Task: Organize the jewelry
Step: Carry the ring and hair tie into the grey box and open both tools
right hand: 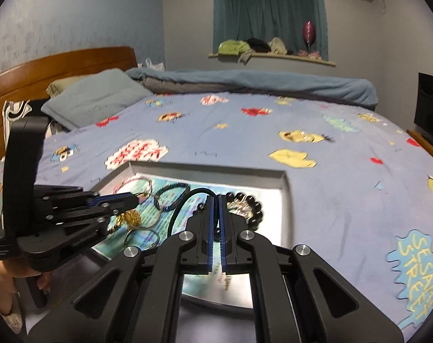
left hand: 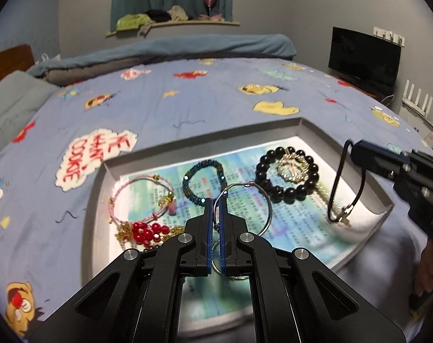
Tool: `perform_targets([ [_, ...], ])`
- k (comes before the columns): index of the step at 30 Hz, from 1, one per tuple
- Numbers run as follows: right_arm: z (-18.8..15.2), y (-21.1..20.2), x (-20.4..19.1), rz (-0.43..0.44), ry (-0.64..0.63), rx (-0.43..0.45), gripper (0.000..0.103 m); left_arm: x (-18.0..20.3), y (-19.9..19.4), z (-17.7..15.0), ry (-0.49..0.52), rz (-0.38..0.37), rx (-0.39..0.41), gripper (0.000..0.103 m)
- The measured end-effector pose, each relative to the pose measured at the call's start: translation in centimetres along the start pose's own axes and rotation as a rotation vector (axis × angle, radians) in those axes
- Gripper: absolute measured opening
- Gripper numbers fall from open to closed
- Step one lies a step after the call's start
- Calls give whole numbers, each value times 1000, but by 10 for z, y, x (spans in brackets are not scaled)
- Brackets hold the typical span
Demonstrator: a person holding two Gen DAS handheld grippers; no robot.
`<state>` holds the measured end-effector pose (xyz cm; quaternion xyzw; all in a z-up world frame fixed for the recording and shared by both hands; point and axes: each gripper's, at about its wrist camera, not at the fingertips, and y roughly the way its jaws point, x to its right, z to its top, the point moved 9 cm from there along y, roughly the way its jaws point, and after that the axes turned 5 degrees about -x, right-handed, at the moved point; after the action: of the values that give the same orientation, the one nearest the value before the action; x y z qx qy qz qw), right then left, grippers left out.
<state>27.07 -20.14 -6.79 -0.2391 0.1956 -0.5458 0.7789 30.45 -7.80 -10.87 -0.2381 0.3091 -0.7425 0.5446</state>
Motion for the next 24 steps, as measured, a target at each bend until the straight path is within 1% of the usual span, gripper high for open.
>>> perform_targets([
  [4, -10, 22, -6, 5, -5, -78, 3, -5, 13, -6, -12, 1, -36, 4],
  [8, -18, 36, -9, 9, -7, -132, 3, -7, 15, -8, -14, 1, -43, 5],
  [24, -32, 50, -13, 11, -26, -213, 3, -14, 26, -14, -44, -3, -80, 5],
])
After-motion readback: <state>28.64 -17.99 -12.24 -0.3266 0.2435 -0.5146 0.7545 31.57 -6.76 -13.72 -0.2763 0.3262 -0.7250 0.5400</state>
